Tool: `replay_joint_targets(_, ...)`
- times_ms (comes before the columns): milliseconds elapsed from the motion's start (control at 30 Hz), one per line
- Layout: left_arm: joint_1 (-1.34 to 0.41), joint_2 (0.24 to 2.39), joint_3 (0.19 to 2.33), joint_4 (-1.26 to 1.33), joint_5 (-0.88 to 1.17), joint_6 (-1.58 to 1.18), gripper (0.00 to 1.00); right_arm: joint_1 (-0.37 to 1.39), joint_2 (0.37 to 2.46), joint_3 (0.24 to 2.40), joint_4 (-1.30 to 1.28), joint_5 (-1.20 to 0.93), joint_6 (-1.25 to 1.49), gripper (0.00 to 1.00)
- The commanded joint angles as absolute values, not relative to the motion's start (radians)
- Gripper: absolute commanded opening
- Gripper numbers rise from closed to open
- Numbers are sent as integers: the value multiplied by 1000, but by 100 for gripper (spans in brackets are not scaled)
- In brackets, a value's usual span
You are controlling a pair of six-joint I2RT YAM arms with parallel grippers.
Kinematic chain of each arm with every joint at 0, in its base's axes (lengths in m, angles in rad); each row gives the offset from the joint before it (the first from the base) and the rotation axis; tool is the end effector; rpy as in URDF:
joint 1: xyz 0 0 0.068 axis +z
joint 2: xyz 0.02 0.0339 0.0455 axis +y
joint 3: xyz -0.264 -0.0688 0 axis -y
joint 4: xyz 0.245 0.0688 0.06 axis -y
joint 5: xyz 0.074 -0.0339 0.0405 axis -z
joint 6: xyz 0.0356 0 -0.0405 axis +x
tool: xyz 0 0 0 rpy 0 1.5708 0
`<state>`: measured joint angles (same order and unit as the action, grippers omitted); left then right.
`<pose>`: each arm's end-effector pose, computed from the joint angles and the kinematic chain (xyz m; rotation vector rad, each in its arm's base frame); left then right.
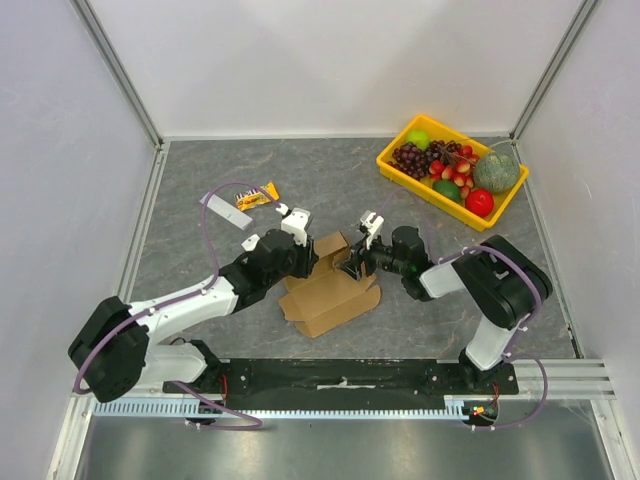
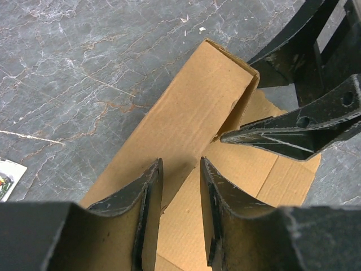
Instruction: Fold the paper box
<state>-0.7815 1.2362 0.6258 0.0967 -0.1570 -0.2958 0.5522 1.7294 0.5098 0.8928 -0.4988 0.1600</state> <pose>0.1910 -0.1817 0.2179 0.4139 2.0745 -0.4903 0.2482 0.1729 0.1310 -0.7252 1.8331 0.9476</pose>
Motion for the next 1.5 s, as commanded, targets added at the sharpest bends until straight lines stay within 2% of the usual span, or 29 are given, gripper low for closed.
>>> replay_joint_targets(0,-785,1249,666,87,-144,-285,39,564,1770,552,979,-511,137,66)
replay_joint_targets(267,-785,1261,666,87,-140,-279,39,584,1819,577,1015,-489,141,65)
replay_joint_targets(500,-785,1247,670,81,-147,-279,39,595,1847,589,1049,-483,146,61)
replay_joint_targets(800,-769,1210,712,49,-215,-276,41,597,1853,594,1063,-495,147,61)
replay_joint_targets(1033,-675,1184,700,49,-210,-290,56,597,1853,600,1062,-511,143,63)
replay_joint_targets(1467,-574,1253,673,86,-132,-304,59,598,1881,637,1065,-535,133,63)
